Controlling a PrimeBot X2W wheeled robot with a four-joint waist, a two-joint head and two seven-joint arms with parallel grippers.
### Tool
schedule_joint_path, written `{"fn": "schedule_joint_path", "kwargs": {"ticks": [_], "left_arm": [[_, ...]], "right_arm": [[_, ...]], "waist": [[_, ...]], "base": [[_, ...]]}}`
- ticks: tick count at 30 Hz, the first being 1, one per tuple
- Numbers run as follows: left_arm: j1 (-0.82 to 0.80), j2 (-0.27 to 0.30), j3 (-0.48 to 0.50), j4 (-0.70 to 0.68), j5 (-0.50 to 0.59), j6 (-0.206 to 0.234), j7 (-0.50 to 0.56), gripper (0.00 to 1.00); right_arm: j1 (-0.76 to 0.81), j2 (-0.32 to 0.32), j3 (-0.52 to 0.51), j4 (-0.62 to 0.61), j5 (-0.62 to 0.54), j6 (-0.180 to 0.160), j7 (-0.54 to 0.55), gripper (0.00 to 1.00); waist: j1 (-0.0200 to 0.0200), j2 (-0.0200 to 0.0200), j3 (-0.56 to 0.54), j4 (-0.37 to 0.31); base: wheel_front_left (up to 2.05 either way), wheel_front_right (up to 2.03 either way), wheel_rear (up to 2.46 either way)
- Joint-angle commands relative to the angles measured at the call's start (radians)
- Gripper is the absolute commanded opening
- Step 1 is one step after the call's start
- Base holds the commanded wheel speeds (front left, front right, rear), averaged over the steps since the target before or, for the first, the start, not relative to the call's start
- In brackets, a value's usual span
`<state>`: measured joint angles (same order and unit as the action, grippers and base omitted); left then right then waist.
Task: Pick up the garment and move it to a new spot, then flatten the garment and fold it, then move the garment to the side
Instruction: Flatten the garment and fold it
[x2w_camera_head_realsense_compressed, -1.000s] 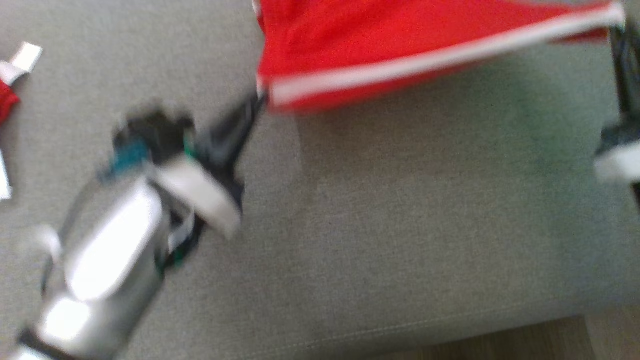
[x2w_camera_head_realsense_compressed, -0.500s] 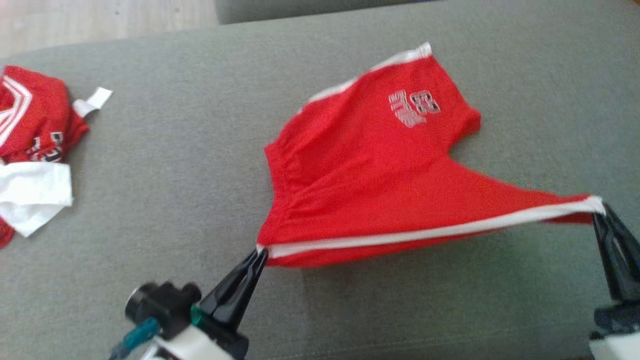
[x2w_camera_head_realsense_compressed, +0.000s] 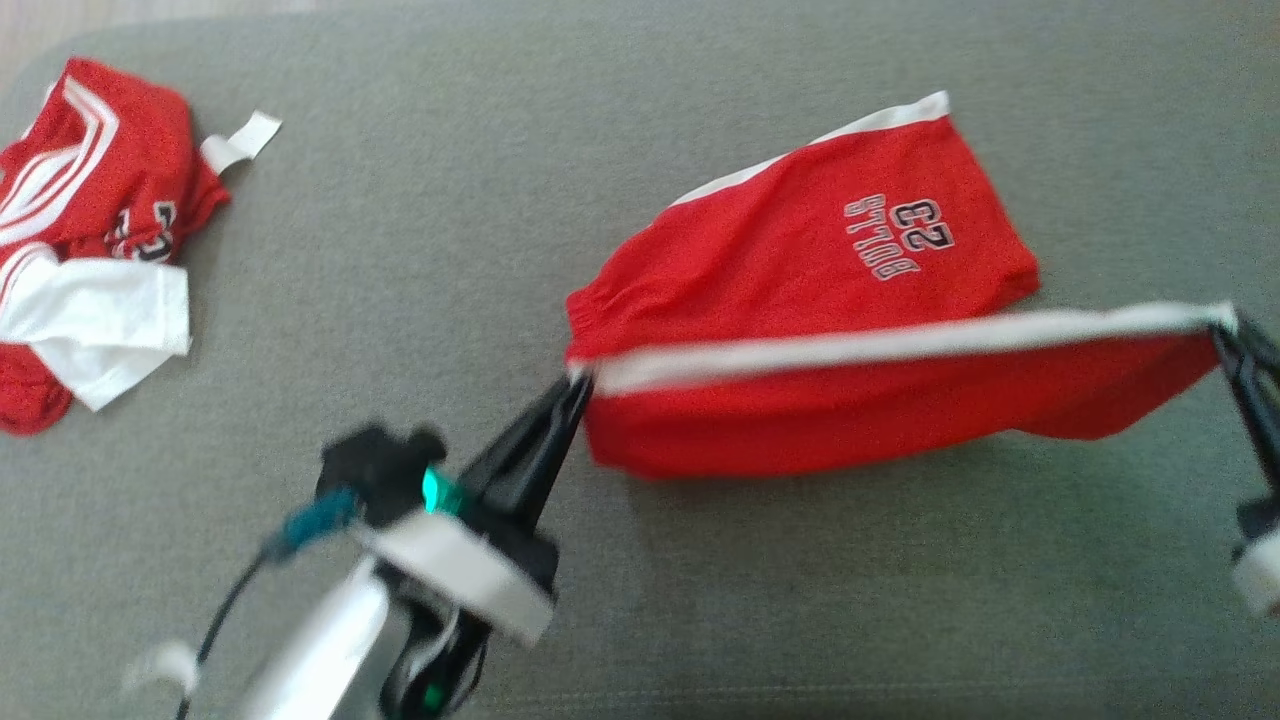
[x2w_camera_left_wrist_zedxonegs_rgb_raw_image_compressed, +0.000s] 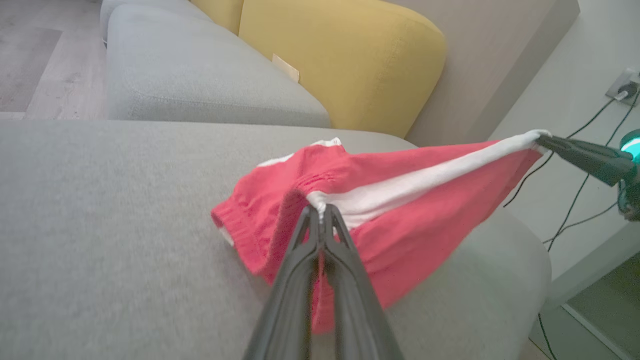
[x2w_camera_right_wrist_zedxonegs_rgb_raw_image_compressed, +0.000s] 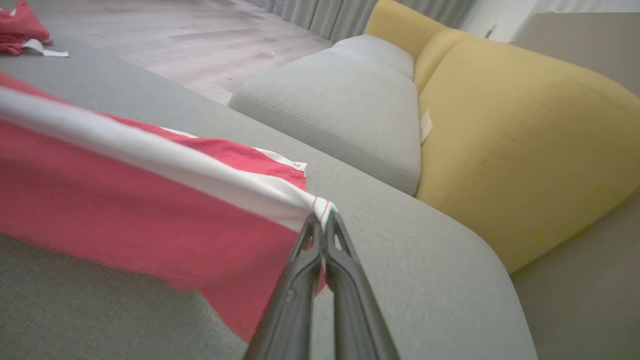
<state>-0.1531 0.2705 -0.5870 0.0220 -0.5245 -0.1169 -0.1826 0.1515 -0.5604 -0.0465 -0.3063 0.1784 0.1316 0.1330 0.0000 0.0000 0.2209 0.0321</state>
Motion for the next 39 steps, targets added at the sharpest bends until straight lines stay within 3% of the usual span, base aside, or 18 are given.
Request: {"fn": "schedule_joint_path", "kwargs": {"ticks": [1, 9, 20, 26, 34, 35, 36, 37, 38, 39], "left_arm": [[-0.081, -0.007, 0.031, -0.009, -0.013, -0.006, 0.005, 0.00], [-0.314, -0.060, -0.019, 0.170, -0.086, -0.013, 0.067, 0.00], [-0.509, -0.072, -0.103, 0.327, -0.179, -0.014, 0.054, 0.00], [-0.590, -0.082, -0.150, 0.401, -0.220, -0.014, 0.018, 0.00], [-0.657, -0.086, -0.214, 0.476, -0.258, -0.014, -0.025, 0.00], [-0.663, -0.085, -0.221, 0.482, -0.264, -0.014, -0.029, 0.00], [-0.663, -0.085, -0.221, 0.482, -0.264, -0.014, -0.029, 0.00], [-0.668, -0.084, -0.226, 0.488, -0.270, -0.014, -0.034, 0.00], [-0.673, -0.083, -0.232, 0.494, -0.276, -0.014, -0.038, 0.00], [-0.677, -0.083, -0.235, 0.502, -0.282, -0.014, -0.042, 0.12]], "right_arm": [[-0.058, -0.056, 0.018, -0.002, 0.017, -0.001, 0.008, 0.00], [-0.297, -0.208, 0.137, 0.198, 0.113, -0.001, 0.020, 0.00], [-0.717, -0.437, 0.519, 0.418, 0.256, -0.001, 0.043, 0.00], [-0.880, -0.469, 0.698, 0.498, 0.300, -0.001, 0.050, 0.00], [-1.046, -0.468, 0.858, 0.603, 0.340, -0.001, 0.025, 0.00], [-1.062, -0.465, 0.872, 0.616, 0.346, -0.001, 0.019, 0.12], [-1.062, -0.465, 0.872, 0.616, 0.346, -0.001, 0.019, 0.12], [-1.076, -0.461, 0.885, 0.629, 0.353, -0.001, 0.012, 0.42], [-1.089, -0.457, 0.898, 0.642, 0.359, -0.001, 0.004, 0.78], [-1.102, -0.451, 0.908, 0.654, 0.362, -0.001, -0.009, 1.00]], "waist": [[0.0000, 0.0000, 0.028, 0.028], [0.0000, 0.0000, 0.105, 0.075], [0.0000, 0.0000, 0.195, 0.149], [0.0000, 0.0000, 0.214, 0.171], [0.0000, 0.0000, 0.231, 0.170], [0.0000, 0.0000, 0.233, 0.169], [0.0000, 0.0000, 0.233, 0.169], [0.0000, 0.0000, 0.234, 0.167], [0.0000, 0.0000, 0.235, 0.166], [0.0000, 0.0000, 0.235, 0.164]], "base": [[0.00, 0.00, 0.00], [0.00, 0.00, 0.00], [0.00, 0.00, 0.00], [0.00, 0.00, 0.00], [0.00, 0.00, 0.00], [0.00, 0.00, 0.00], [0.00, 0.00, 0.00], [0.00, 0.00, 0.00], [0.00, 0.00, 0.00], [0.00, 0.00, 0.00]]}}
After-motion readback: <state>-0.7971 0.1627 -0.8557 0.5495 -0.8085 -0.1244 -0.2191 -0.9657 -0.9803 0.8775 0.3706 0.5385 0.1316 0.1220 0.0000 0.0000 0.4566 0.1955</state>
